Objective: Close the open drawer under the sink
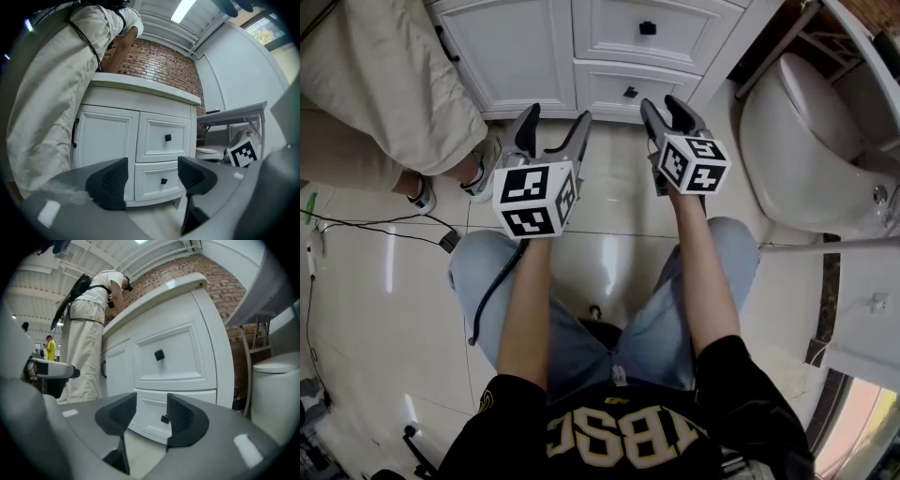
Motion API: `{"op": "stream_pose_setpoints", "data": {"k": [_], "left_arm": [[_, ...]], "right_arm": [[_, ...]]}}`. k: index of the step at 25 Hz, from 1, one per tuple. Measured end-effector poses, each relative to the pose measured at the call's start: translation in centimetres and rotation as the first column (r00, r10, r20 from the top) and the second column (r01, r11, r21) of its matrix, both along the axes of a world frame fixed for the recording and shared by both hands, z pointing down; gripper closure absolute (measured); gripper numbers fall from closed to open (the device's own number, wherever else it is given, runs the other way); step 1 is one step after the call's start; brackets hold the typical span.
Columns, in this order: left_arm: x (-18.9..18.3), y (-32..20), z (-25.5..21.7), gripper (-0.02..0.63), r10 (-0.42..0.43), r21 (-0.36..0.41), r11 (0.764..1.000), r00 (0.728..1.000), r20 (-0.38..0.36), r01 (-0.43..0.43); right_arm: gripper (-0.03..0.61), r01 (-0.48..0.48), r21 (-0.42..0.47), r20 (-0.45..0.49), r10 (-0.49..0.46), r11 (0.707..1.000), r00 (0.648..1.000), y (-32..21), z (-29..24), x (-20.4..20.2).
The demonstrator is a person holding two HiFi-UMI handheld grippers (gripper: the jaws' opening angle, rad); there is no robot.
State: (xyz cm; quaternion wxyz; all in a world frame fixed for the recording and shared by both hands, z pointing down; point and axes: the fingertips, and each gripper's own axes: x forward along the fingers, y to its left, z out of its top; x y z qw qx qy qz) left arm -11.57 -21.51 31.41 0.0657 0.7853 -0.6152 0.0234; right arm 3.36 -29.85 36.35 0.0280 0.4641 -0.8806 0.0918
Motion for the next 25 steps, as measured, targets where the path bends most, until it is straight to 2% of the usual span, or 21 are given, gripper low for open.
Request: {"op": "stream_pose_setpoints", "data": {"k": [6,9,16,20,25], "left_arm": [[2.1,4.3,-2.0,0.278,0.027,0.046,0.998,0.998,0.049,-0.030],[2.1,6.2,-2.4,0.278,0.030,0.053,0.998,0.998,0.057,-0.033],[2.3,10.7,-4.3,0.278,0.030,0.102,0.994,0.996,0.079,-0.038],[1.9,12.8,-4.7,0.279,0.029,0.116,0.992,0.995,0.095,-0.040],[0.2,14.6,-5.2,0.279,0.024,0.123,0.992,0.995,0.100,-0.037]], "right_arm": [[0.250,-0.021,0.127,0.020,0.019,0.992,1.000,6.7,-5.1,0.7],[0.218,-0.037,0.177,0.032,0.032,0.984,0.999,9.6,-6.9,1.0],[0.209,-0.064,0.269,0.082,0.044,0.961,0.996,15.6,-11.3,1.3],[0.209,-0.082,0.322,0.034,0.075,0.943,0.997,18.5,-12.9,1.6],[0.209,-0.108,0.292,0.043,0.100,0.950,0.994,20.2,-12.9,1.2]]}}
